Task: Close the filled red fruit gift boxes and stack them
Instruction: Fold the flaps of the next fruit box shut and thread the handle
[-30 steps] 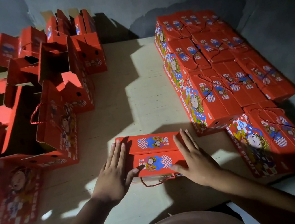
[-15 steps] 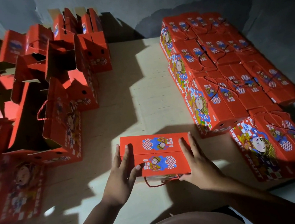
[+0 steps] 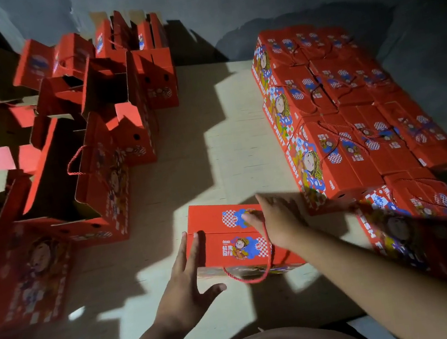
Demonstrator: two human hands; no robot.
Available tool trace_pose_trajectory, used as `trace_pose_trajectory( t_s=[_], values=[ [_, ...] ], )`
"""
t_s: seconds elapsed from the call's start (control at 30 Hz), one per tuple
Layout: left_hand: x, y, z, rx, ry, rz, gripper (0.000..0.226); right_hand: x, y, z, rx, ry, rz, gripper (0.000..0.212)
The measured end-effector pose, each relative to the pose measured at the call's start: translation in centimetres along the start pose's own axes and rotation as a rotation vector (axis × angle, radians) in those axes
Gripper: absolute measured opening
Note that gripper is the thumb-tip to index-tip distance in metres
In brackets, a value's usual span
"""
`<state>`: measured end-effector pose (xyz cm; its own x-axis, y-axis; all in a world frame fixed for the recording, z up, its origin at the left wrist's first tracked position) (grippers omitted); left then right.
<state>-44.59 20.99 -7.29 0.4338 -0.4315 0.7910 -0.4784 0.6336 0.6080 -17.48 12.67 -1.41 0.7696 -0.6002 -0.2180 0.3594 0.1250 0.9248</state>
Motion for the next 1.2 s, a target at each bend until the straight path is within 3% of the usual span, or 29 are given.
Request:
trace_pose_trajectory(
  t_s=[0.13, 0.3, 0.43, 0.63, 0.9, 1.2],
  values=[
    [0.0, -0.3, -0.1, 0.024, 0.043, -0.077, 0.13, 0.0, 2.1, -3.7, -0.207, -0.079, -0.237, 0.064],
    [-0.1, -0.5, 0.0, 0.052, 0.038, -0.087, 0.127, -2.2, 3.3, -3.8, 0.003, -0.01, -0.599, 0.04],
    [0.0, -0.6, 0.2, 0.067, 0.044, -0.055, 0.123, -4.0, 4.3, -1.1, -0.094, 0.073, -0.801, 0.037],
    [0.8, -0.6, -0.2, 0.105, 0.052, 0.011, 0.107, -5.5, 9.3, 3.8, -0.206, 0.09, -0.813, 0.036],
    [2.2, -0.1, -2.6, 0.109, 0.071, 0.03, 0.101, -5.6, 11.3, 6.2, -0.055, 0.065, -0.816, 0.033],
    [4.5, -2.5, -4.5, 0.034, 0.023, 0.13, 0.099, -0.8, 11.2, 8.5, 0.117, -0.025, -0.903, 0.029]
  ],
)
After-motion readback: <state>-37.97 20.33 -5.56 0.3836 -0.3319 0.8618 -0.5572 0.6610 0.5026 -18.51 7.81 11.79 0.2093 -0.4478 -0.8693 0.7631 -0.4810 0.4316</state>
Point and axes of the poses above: each hand's wrist, its own z-axis away from the middle knuckle, its own y-axis out of the back of the hand, x = y × z, the point moved 2 cm from there along -z, towards the middle knuckle, and after that the axes turned 5 degrees about y, right-handed, at the moved point
